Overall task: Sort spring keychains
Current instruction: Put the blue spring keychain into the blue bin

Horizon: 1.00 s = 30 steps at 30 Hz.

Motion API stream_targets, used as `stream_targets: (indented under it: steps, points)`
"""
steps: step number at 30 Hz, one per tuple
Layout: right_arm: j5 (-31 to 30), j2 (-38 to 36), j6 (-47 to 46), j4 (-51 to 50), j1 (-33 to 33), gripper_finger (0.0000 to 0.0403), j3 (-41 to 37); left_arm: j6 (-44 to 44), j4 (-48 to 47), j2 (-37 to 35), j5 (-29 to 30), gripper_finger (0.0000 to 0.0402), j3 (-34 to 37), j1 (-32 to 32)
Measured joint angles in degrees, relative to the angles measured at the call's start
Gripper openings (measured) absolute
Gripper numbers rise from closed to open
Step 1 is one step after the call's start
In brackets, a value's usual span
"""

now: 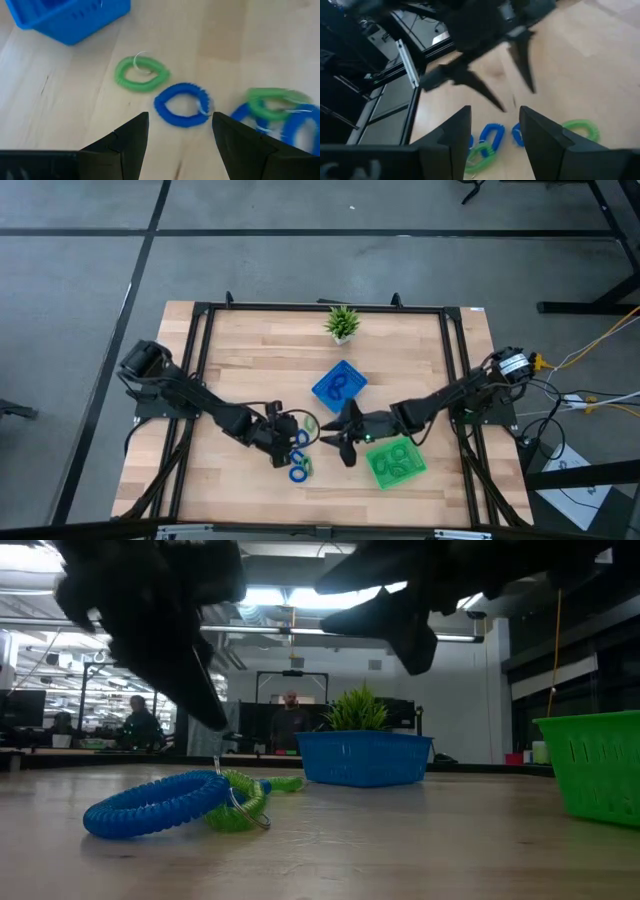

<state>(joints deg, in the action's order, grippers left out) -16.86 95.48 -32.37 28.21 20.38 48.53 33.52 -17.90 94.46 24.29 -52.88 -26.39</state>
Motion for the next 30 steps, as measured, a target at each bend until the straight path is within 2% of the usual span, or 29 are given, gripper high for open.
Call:
stream_targets:
  steps: [7,10,18,26,30]
  points:
    - [-3.66,0.00,0.06,-0.18,2.51,0.0165,0.00,4.50,0.13,4.51,-0.18,0.0214,0.00,3.88]
    - [-4.38,0.00,0.06,-0.19,2.96,0.0165,0.00,4.92,0.31,5.67,-2.55,0.0214,0.00,5.28]
    - [-4.59,0.00,0.36,-1.08,3.24,0.0165,0.00,3.54,7.90,8.05,-11.02,0.0214,0.00,6.66]
    - [-4.59,0.00,1.57,-1.08,3.24,0.0165,0.00,3.65,7.58,8.17,-11.68,0.0213,0.00,6.57]
    - [-4.59,0.00,1.63,-1.08,3.22,0.0165,0.00,4.07,6.84,8.93,-9.72,0.0193,-0.15,6.44]
